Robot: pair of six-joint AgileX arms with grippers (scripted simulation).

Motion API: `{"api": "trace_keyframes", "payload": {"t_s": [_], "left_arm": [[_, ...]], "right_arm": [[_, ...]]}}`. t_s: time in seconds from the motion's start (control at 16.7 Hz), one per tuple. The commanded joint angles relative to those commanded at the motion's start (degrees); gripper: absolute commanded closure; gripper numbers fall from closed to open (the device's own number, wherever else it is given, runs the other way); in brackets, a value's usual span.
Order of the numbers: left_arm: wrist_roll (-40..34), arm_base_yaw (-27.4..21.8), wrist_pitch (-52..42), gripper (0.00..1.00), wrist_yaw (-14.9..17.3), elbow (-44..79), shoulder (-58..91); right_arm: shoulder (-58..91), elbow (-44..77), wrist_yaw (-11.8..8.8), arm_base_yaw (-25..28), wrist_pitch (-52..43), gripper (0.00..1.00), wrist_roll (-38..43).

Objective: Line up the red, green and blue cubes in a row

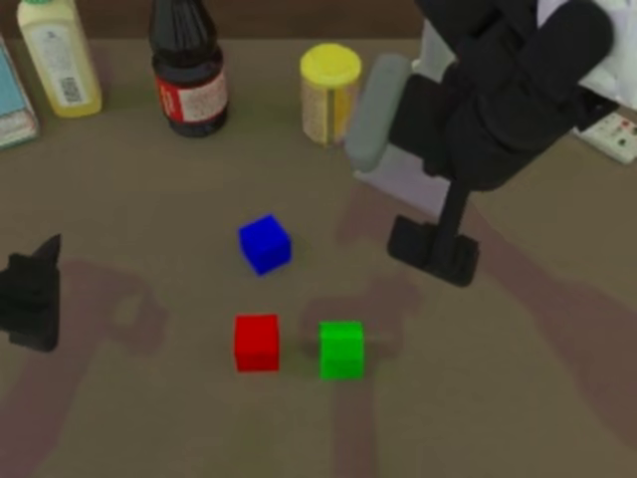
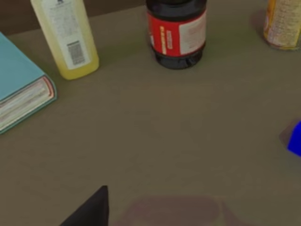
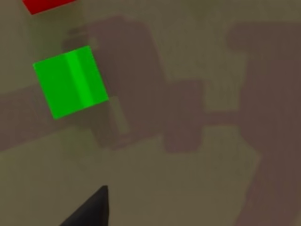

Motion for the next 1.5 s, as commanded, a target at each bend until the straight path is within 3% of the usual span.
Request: {"api": "trace_keyframes", "payload": {"t_s": [0.42,0.72,1.14,1.5], "left_arm": [[9.7,-10.1,-27.9,0.0,1.7,38.9,43.8],[15.8,-15.5,-41.5,0.0,1.4,60.5,70.2],[21.1,-18.8,-48.4,0.0,-1.3,80.3,94.8],[22.5,-19.2,-48.1,0.0,-3.1,85.8,101.8]], "right_arm": [[-37.9,-31.2,-1.4,-14.6,20.3,0.0,12.7],[-64.3,-55.0,-1.1,-24.2,34.3,0.0,22.2],[-91.1,-79.9,0.9,-33.3,50.4,0.0,31.8],[-100.7,-88.3,2.0,-36.2,56.3,0.0,35.2]]}}
